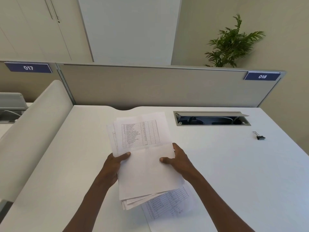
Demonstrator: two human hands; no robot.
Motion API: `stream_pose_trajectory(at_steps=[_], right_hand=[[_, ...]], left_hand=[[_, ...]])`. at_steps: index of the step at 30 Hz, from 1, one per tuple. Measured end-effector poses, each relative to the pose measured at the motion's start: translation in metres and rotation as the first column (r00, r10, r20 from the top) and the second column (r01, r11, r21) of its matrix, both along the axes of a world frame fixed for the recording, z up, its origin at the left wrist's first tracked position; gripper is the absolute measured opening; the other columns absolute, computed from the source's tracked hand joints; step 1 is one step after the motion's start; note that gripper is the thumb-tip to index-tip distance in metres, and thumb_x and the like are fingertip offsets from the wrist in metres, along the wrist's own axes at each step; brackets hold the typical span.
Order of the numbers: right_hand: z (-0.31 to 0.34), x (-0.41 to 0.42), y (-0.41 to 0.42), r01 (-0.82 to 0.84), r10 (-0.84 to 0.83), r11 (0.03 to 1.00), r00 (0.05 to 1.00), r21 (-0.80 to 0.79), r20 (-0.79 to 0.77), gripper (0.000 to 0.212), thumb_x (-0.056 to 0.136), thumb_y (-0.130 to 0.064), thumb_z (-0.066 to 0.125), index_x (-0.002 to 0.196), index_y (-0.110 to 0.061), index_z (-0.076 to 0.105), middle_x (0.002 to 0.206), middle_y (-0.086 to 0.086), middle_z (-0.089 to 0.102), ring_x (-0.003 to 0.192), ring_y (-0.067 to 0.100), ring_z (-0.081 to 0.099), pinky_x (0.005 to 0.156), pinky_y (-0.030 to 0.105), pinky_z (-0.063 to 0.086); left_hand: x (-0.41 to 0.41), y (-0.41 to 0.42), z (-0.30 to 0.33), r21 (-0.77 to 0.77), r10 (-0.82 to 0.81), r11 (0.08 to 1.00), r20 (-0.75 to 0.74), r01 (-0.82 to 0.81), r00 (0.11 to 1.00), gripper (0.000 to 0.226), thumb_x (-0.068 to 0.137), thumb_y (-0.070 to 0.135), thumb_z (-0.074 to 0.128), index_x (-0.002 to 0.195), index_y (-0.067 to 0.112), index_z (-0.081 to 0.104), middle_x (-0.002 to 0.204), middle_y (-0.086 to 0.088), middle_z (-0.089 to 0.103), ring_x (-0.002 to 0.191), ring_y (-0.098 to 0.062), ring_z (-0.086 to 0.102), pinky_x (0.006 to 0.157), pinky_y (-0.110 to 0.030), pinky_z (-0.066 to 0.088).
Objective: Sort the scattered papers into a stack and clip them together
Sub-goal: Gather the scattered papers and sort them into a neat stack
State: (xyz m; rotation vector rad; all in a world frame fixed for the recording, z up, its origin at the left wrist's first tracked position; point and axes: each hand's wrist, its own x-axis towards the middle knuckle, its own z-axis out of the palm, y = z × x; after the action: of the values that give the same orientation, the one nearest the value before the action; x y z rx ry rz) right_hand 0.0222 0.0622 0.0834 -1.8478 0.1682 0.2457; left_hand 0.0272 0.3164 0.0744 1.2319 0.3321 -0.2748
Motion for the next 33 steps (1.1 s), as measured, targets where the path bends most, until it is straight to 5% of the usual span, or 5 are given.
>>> stream_pose_trajectory(at_steps=[7,10,15,19,33], right_hand=[[-0.024,0.004,-0.019,0.255,-0.241,0.964,0.958,0.078,-0.154,0.036,0.093,-0.046,0.057,0.109,-0.014,0.064,0.103,0.008,0.071,0.089,0.023,0.069,0.078,0.038,0.058],[-0.041,-0.002,-0.031,0.343,-0.36,0.931,0.921,-0.126,-0.148,0.038,0.093,-0.043,0.058,0.105,-0.008,0.063,0.1,0.01,0.07,0.074,0.015,0.062,0.074,0.036,0.055],[-0.071,-0.018,-0.037,0.059,-0.231,0.786,0.952,-0.616,-0.203,0.076,0.077,-0.055,0.073,0.128,-0.004,0.047,0.128,0.017,0.05,0.124,0.033,0.046,0.098,0.039,0.042],[-0.083,-0.03,-0.021,-0.054,-0.167,0.643,0.963,-0.764,-0.21,0.079,0.066,-0.054,0.081,0.117,-0.006,0.044,0.12,0.012,0.044,0.117,0.03,0.044,0.091,0.043,0.048],[-0.082,-0.014,-0.006,-0.06,-0.259,0.615,0.927,-0.786,-0.273,0.067,0.07,-0.031,0.082,0.12,-0.008,0.043,0.121,0.009,0.053,0.116,0.027,0.053,0.089,0.04,0.05]], left_hand=[[-0.001,0.007,0.005,0.014,0.006,1.0,0.03,-0.007,1.0,0.021,0.089,0.002,0.063,0.105,0.013,0.072,0.097,-0.006,0.078,0.082,-0.02,0.076,0.062,-0.028,0.06],[0.0,0.013,0.002,0.01,0.019,1.0,0.038,-0.019,0.999,0.023,0.09,0.002,0.062,0.109,0.013,0.071,0.1,-0.006,0.078,0.083,-0.02,0.076,0.063,-0.029,0.06],[0.002,0.023,-0.005,0.019,0.046,0.999,0.041,-0.046,0.998,0.025,0.089,0.003,0.063,0.112,0.012,0.07,0.103,-0.007,0.077,0.085,-0.021,0.075,0.065,-0.03,0.06],[0.004,0.028,-0.01,0.041,0.088,0.995,0.046,-0.09,0.995,0.028,0.088,0.004,0.065,0.115,0.011,0.069,0.106,-0.007,0.077,0.087,-0.021,0.075,0.068,-0.031,0.06],[0.0,0.044,-0.021,0.153,0.253,0.953,0.071,-0.261,0.965,0.033,0.087,0.0,0.065,0.12,0.005,0.065,0.104,-0.008,0.073,0.088,-0.025,0.07,0.082,-0.038,0.054]])
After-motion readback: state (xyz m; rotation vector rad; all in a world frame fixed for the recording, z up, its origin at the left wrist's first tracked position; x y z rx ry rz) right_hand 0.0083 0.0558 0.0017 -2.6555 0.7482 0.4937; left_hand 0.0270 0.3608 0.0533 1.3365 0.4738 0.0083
